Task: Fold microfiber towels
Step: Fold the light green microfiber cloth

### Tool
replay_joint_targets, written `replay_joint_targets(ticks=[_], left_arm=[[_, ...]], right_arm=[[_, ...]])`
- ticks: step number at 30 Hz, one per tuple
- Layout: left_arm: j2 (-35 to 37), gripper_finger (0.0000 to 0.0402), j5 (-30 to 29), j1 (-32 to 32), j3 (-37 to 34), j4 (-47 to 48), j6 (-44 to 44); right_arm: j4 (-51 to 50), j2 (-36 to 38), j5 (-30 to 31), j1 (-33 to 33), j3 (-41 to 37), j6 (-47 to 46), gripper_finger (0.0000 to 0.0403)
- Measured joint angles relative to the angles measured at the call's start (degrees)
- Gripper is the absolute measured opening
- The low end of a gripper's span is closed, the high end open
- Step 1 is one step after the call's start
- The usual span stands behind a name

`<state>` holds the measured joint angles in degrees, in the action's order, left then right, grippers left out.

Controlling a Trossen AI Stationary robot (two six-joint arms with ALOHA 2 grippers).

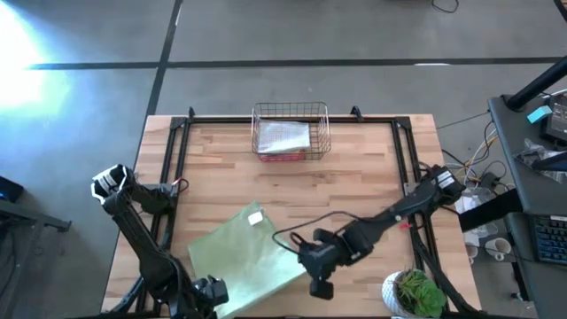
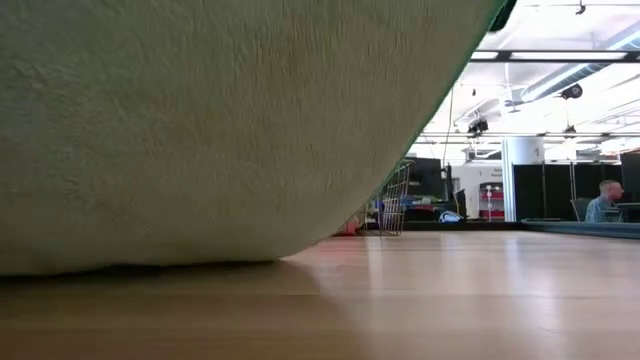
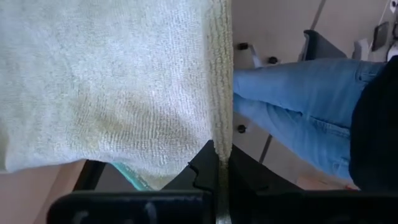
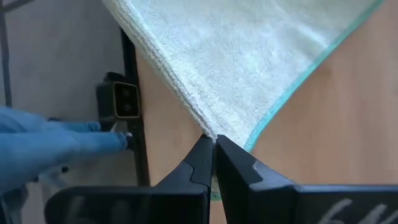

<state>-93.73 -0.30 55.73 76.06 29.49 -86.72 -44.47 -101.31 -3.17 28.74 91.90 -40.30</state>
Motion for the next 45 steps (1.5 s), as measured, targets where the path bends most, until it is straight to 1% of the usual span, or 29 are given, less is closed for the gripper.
replay_joint_targets(ticks=[4,7,10,15,19,23,26,30,33,35,37,41,45], left_arm=[[0.0,0.0001,0.0,0.2,0.0,0.1,0.9],[0.0,0.0001,0.1,0.2,0.0,0.6,4.0],[0.6,0.0001,0.1,-0.1,1.1,2.9,6.3],[4.9,0.0001,-0.2,-0.9,1.3,5.1,6.6],[9.4,0.0001,-1.9,-1.4,1.4,7.9,10.6],[14.7,0.0001,-1.5,-3.4,1.4,11.5,13.4],[19.4,0.0001,0.3,-5.6,1.4,12.8,15.3],[26.3,0.0001,3.3,-9.5,1.3,13.7,15.5],[31.4,0.0001,3.5,-12.6,1.3,13.6,15.1],[34.6,0.0001,2.5,-15.0,1.3,13.6,15.2],[37.3,0.0001,-0.3,-16.9,1.3,13.7,16.4],[40.8,0.0001,-5.2,-19.4,1.3,17.0,24.9],[42.2,0.0001,-7.2,-21.2,1.3,23.9,34.1]], right_arm=[[-0.8,-0.3,3.8,2.0,1.3,-2.2,0.0009],[-3.4,-0.5,6.6,2.8,3.9,-2.6,0.0008],[-8.5,-0.4,9.3,3.2,8.4,-2.6,0.0008],[-16.3,-0.4,14.4,4.5,16.0,-2.7,0.0008],[-21.4,-0.4,18.5,6.3,21.5,-2.8,0.0008],[-23.1,-0.4,22.9,7.8,25.2,-3.2,0.0008],[-23.2,-0.4,25.7,8.7,27.0,-3.3,0.0008],[-23.4,-0.4,29.4,9.3,29.2,-3.2,0.0008],[-24.6,-0.4,33.1,9.3,31.5,-2.2,0.0008],[-27.0,-0.4,36.2,9.3,33.4,-2.0,0.0008],[-28.8,-0.4,39.5,9.3,35.1,-1.5,0.0008],[-32.3,-0.4,44.4,9.2,39.0,0.5,0.0008],[-35.4,-0.3,48.3,8.6,41.6,1.3,0.0008]])
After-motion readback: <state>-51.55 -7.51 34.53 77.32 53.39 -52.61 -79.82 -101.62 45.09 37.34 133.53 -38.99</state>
